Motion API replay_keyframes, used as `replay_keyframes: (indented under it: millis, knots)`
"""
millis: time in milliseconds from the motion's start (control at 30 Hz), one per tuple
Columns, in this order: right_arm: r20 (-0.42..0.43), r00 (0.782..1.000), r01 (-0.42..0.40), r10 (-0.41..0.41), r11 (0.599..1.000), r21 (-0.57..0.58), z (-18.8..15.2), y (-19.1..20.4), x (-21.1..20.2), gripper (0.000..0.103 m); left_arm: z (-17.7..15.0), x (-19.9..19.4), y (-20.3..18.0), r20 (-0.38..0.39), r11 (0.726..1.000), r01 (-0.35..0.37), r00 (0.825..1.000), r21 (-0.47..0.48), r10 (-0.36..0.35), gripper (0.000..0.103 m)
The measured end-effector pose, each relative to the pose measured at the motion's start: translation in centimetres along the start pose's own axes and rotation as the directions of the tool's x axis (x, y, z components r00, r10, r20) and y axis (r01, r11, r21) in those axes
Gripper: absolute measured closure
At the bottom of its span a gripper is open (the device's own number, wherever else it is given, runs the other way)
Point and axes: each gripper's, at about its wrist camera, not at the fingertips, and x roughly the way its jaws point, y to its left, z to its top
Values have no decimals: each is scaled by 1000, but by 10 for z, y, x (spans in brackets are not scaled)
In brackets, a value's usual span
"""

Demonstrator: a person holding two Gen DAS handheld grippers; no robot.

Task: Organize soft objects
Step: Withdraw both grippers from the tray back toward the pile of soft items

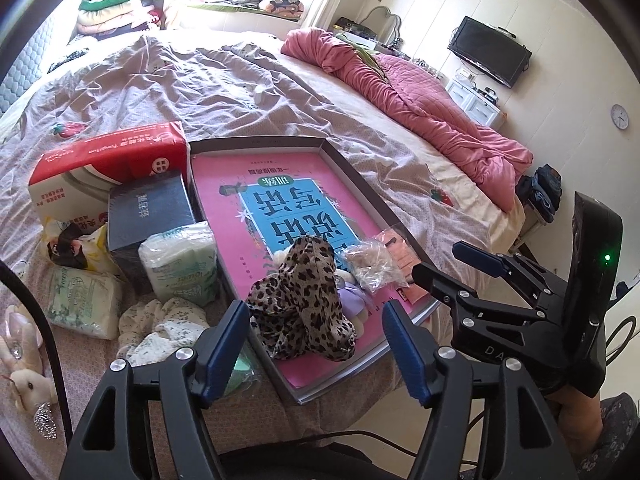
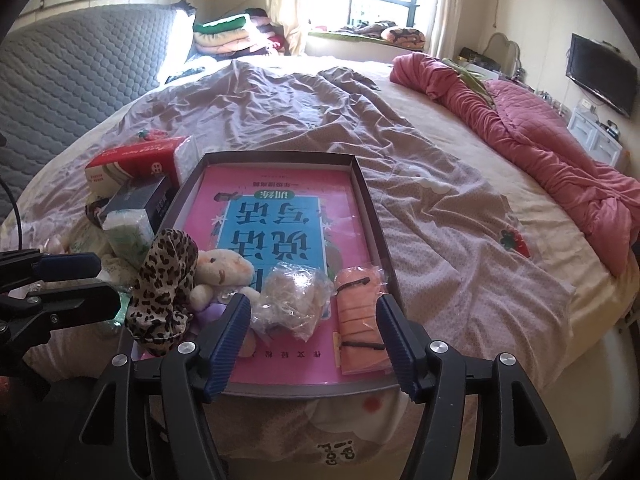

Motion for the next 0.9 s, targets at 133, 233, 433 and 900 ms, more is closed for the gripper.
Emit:
replay_keyframes:
  millis: [133, 233, 433, 900]
  knots:
    - [8, 1000, 15, -15, 1000, 1, 2, 2, -4, 32, 1, -6, 2, 7, 1000, -28, 1000, 3, 28, 34]
    - [19, 1000, 19, -19, 1000, 13, 3, 1, -8, 31, 1, -13, 3, 18, 999, -45, 999, 8, 45, 34]
    - [42, 999, 23, -24, 999, 32, 9, 2, -17, 29, 2, -28, 7, 34, 998, -55, 998, -6, 55, 30]
    - [115, 992, 34, -43, 996, 84, 22, 10, -37, 29, 3, -72, 37, 86, 992, -99, 991, -79, 106, 28]
